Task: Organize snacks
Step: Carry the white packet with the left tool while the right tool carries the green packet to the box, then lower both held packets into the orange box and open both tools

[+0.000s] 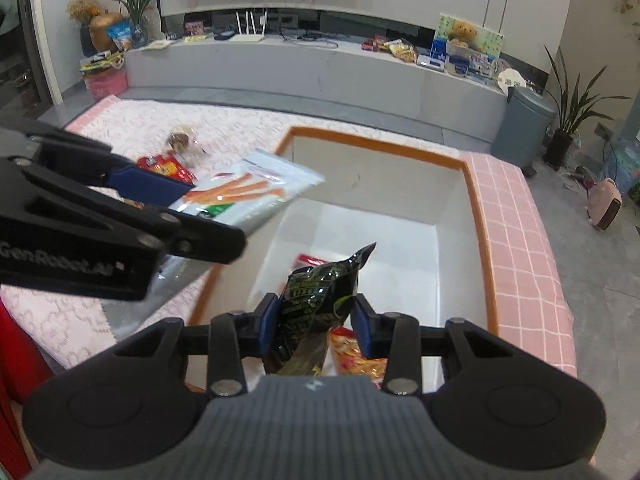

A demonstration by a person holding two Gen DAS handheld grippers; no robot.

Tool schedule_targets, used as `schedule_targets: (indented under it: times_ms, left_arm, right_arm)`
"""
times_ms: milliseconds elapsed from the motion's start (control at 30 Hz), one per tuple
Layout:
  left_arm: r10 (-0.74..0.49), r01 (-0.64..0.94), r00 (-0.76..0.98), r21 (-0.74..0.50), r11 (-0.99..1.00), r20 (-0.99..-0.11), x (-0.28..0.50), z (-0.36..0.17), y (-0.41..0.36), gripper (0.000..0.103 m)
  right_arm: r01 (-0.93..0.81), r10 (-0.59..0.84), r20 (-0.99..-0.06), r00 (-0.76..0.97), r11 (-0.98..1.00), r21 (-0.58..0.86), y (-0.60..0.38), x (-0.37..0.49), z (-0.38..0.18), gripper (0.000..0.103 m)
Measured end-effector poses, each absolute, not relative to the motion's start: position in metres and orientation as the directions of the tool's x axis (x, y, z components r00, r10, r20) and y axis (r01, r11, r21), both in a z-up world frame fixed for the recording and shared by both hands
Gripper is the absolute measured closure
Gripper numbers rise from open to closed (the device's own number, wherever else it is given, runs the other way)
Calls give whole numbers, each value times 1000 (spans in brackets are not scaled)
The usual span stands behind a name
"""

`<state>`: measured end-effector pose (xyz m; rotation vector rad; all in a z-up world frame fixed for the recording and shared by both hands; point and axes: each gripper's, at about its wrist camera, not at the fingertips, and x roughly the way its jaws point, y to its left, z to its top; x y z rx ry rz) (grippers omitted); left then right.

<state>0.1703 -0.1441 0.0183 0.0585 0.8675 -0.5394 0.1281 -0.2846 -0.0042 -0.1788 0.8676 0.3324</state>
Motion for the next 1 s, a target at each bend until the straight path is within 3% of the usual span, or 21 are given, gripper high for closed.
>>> schedule_targets:
  times_ms: [433, 1000]
  left_arm:
    - [-377, 562, 398, -102, 821, -836, 207, -16, -183, 49]
    - [-258, 616, 360, 21, 788, -896, 226, -53, -208, 49]
  right_arm:
    - [-426, 224, -820, 527, 904, -26, -299, 159, -36, 65]
    - [-525, 184, -870, 458, 845, -98, -304, 185, -75, 65]
